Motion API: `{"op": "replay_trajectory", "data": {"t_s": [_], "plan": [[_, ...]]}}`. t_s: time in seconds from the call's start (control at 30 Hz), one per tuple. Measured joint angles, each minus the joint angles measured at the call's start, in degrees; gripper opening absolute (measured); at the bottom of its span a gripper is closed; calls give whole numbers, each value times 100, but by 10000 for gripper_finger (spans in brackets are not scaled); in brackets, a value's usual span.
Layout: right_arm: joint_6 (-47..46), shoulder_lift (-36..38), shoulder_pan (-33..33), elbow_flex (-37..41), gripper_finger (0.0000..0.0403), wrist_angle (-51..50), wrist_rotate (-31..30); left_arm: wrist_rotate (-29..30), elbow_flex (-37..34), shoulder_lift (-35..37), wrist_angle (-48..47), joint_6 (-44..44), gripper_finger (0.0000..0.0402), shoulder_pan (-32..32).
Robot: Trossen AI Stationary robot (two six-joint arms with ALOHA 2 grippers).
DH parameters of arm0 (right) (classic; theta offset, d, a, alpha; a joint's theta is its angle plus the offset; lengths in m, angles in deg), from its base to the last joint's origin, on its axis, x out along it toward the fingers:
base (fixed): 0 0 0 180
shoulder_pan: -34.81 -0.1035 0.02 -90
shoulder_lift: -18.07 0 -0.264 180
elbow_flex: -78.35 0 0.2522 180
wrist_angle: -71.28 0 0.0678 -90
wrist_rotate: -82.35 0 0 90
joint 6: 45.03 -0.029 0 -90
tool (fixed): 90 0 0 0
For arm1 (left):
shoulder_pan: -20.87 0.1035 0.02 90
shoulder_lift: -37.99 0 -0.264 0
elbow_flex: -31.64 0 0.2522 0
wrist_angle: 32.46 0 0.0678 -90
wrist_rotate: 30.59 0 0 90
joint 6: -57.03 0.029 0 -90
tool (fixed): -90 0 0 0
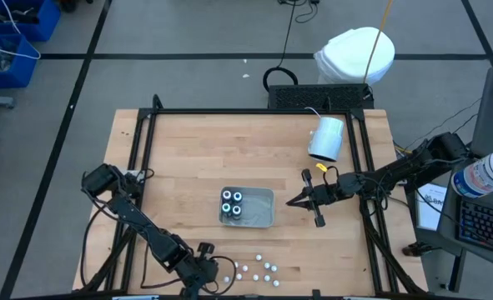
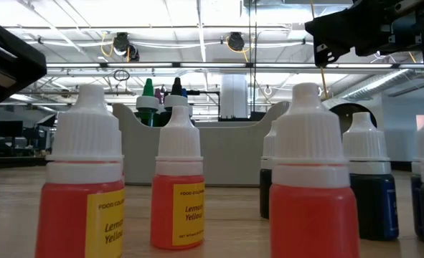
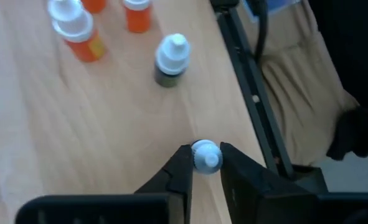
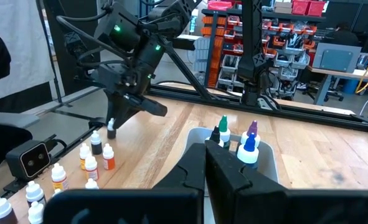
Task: Pick & Place food coloring
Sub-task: Put the small red food coloring bottle into the gray bin
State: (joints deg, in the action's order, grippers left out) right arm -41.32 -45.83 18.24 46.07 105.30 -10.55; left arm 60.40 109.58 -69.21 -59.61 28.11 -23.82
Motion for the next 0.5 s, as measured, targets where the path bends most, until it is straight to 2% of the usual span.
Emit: {"op": "replay_trajectory", "data": {"t_s": [0.17, 0.4, 0.5], "plan": [[0, 0, 0, 0, 4, 55, -1, -194, 23, 224, -178, 245, 73, 118], [0, 0, 0, 0, 4, 48, 0, -179, 524, 733, -1201, 733, 77, 476], [2, -1, 0, 0, 4, 17, 0, -83, 793, 877, -1323, 1131, 77, 667]]}}
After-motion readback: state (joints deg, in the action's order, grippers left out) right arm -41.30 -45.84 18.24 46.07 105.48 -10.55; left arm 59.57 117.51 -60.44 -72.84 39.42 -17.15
